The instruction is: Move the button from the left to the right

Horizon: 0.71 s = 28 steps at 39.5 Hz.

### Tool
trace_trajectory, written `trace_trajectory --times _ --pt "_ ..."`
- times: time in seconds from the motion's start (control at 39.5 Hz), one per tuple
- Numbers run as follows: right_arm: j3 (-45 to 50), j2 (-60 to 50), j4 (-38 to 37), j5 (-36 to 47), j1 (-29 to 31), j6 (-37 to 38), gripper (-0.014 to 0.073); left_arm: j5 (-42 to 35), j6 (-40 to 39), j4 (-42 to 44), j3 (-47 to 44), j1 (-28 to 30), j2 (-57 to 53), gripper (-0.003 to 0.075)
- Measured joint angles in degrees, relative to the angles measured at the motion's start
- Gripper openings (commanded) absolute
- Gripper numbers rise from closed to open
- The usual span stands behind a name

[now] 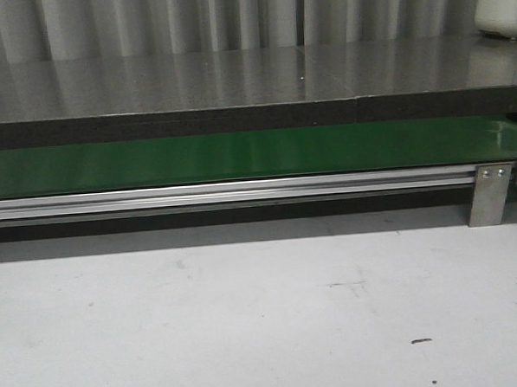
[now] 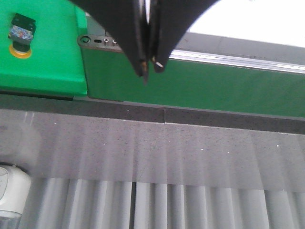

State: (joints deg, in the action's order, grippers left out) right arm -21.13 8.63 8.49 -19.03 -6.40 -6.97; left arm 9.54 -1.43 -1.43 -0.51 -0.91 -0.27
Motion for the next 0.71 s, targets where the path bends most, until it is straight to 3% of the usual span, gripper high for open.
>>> trace_trajectory --times 0.71 --pt "1.22 0.00 0.00 1.31 0.00 -0.10 -0.0070 -0.18 0.00 0.12 0.00 0.00 0.00 -0.0021"
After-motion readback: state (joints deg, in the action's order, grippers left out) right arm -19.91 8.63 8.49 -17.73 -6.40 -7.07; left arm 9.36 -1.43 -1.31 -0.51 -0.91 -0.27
